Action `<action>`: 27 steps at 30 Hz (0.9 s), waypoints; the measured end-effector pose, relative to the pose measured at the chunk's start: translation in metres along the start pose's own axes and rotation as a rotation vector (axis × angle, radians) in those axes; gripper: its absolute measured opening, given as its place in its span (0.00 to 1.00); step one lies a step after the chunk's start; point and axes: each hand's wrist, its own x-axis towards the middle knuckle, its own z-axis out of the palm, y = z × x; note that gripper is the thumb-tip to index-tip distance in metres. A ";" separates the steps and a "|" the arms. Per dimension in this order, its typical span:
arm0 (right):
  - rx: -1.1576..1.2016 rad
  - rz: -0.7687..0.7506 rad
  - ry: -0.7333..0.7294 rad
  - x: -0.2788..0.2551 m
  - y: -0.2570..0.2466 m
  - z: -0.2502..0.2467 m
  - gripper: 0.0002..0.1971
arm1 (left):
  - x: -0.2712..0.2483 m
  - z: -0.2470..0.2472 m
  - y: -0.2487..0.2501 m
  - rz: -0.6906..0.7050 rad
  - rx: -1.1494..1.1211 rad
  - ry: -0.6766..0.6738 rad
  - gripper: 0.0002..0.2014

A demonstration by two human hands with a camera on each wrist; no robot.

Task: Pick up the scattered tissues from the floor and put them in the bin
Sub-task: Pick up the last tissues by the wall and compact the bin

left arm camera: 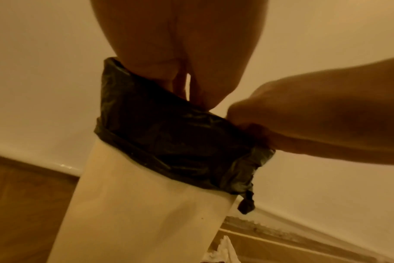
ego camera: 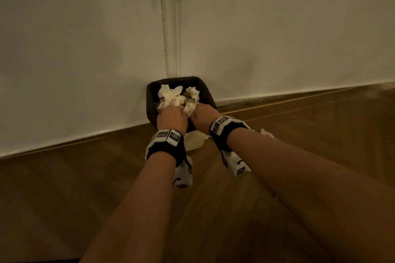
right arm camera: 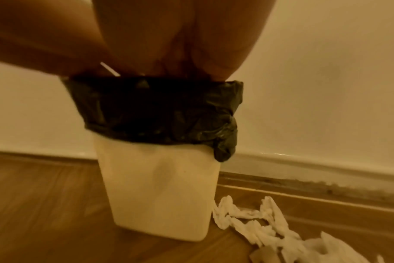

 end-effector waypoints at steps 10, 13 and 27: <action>-0.014 -0.111 0.068 0.011 0.020 0.024 0.27 | 0.004 0.006 0.003 -0.037 0.272 -0.274 0.20; -0.047 -0.101 0.031 0.013 0.020 0.022 0.29 | 0.010 0.006 0.002 -0.020 0.309 -0.324 0.21; 0.488 0.070 0.408 -0.036 0.078 -0.010 0.15 | -0.036 0.015 0.059 0.120 -0.094 0.395 0.16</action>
